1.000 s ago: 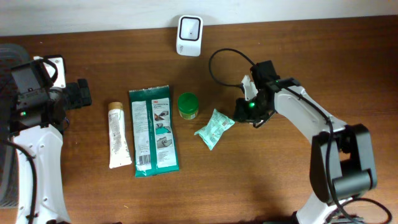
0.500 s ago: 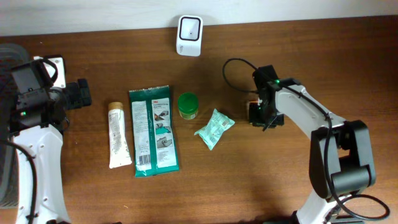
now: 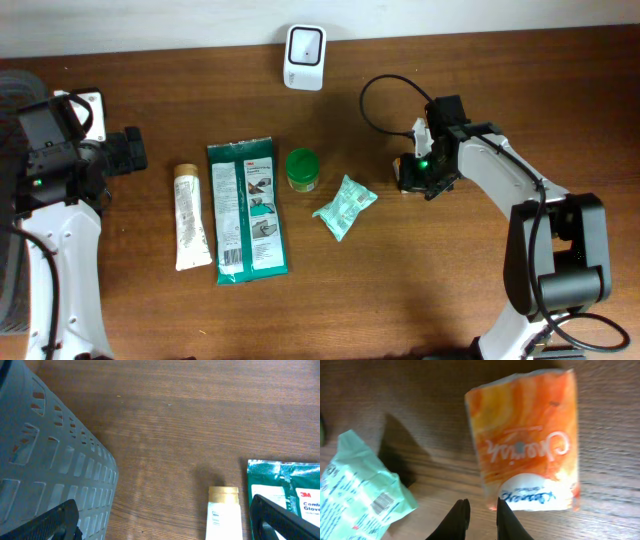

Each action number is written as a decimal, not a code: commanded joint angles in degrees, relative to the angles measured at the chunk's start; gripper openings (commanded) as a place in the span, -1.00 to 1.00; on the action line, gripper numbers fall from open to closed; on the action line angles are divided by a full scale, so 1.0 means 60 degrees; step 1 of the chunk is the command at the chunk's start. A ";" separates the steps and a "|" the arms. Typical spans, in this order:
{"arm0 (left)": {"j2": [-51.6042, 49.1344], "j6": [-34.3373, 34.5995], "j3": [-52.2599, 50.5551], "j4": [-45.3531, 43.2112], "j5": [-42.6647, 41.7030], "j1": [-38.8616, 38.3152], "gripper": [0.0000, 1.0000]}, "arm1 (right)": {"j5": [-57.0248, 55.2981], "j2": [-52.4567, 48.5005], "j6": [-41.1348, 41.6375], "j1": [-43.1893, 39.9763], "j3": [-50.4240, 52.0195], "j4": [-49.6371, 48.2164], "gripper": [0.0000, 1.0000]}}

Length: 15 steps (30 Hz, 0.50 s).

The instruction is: Scan the item barcode

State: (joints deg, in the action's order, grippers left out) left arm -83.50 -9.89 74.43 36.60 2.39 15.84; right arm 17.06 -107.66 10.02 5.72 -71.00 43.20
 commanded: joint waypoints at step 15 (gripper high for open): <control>0.0135 -0.0051 0.0138 -0.0015 0.0036 0.0036 0.98 | 0.0714 -0.0743 -0.0342 0.1104 -0.0361 -0.0965 -0.67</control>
State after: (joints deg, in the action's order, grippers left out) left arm -83.50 -9.89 74.43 36.60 2.42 15.84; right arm 26.02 -109.47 6.98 10.98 -72.49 37.78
